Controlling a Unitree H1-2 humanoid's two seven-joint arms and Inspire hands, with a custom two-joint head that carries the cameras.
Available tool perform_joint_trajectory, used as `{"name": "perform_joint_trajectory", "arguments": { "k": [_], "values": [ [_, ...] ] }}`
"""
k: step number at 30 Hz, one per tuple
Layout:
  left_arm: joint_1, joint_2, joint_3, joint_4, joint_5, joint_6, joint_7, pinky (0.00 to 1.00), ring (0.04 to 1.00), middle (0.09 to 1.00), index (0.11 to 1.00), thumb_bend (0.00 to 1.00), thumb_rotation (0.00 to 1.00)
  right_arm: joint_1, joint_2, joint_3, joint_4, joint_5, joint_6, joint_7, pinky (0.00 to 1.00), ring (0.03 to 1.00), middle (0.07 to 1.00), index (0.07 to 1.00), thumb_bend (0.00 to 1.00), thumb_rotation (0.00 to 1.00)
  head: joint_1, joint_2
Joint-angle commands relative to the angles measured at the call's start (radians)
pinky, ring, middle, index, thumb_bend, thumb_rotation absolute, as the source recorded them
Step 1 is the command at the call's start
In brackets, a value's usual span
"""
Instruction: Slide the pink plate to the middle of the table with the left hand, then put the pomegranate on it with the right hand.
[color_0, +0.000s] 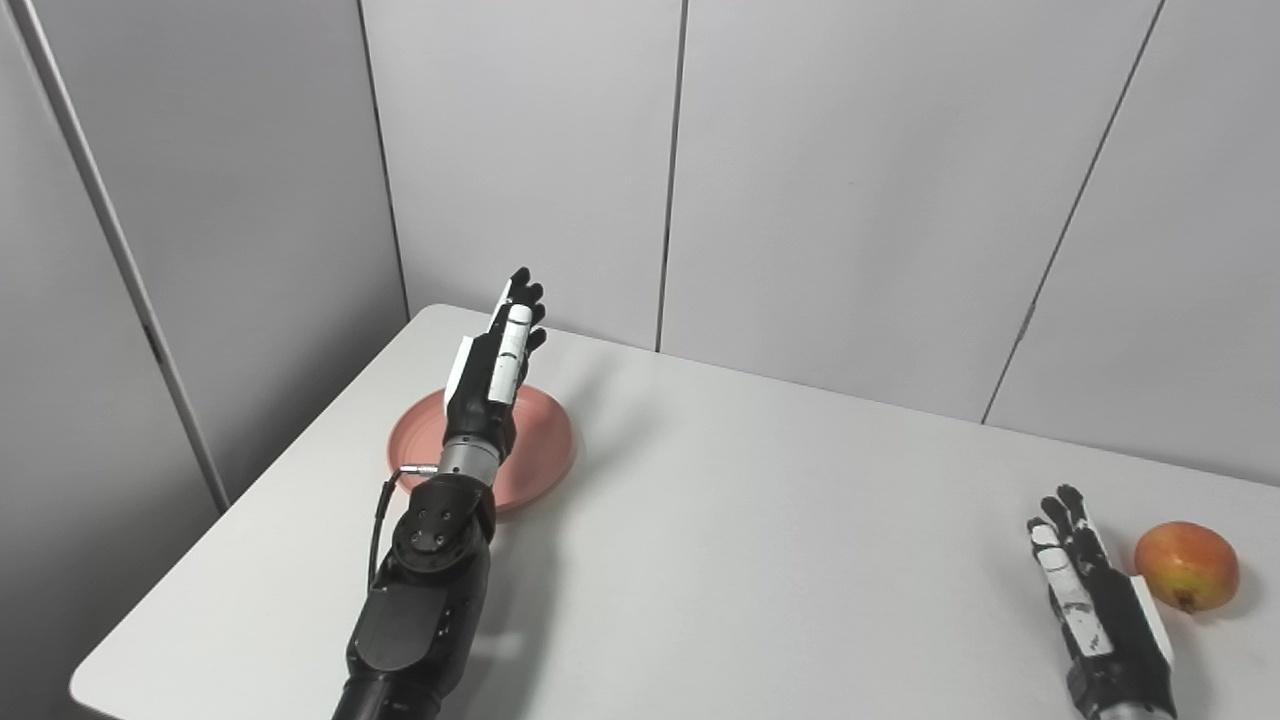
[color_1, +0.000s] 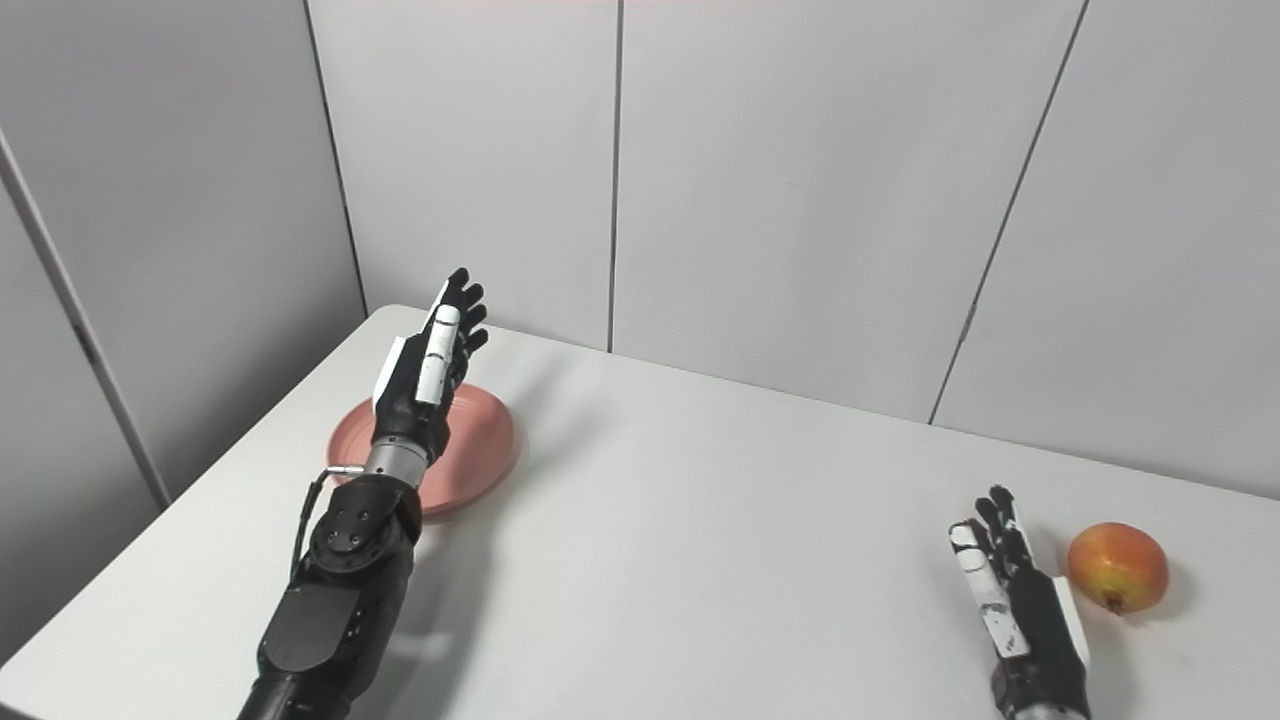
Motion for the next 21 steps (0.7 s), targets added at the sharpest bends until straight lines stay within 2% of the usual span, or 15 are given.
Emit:
{"name": "perform_joint_trajectory", "arguments": {
  "k": [1,7,17,21],
  "values": [
    [-0.053,0.031,0.002,-0.019,0.026,-0.026,0.018,0.93,0.94,0.951,0.944,0.6,1.0,-0.033,-0.007,-0.008,-0.011,0.01,-0.051,0.003,0.99,0.959,0.976,0.994,0.5,0.77,0.002,0.001],
    [-0.048,0.054,0.033,-0.015,0.003,-0.044,0.019,0.87,0.887,0.899,0.899,0.6,1.0,-0.033,-0.008,-0.01,-0.01,0.012,-0.055,0.004,0.99,0.955,0.976,0.994,0.5,0.77,0.003,0.002],
    [-0.038,0.127,0.055,0.024,0.035,-0.035,0.019,0.83,0.866,0.872,0.868,0.63,1.0,-0.035,-0.007,-0.013,-0.007,0.027,-0.058,0.01,0.99,0.956,0.977,0.998,0.48,0.77,0.008,0.001],
    [-0.04,0.143,0.073,0.051,0.032,-0.057,0.031,0.81,0.855,0.859,0.855,0.62,1.0,-0.039,-0.009,-0.012,0.001,0.019,-0.059,0.006,0.99,0.961,0.978,1.0,0.49,0.77,0.011,0.0]
  ]
}}
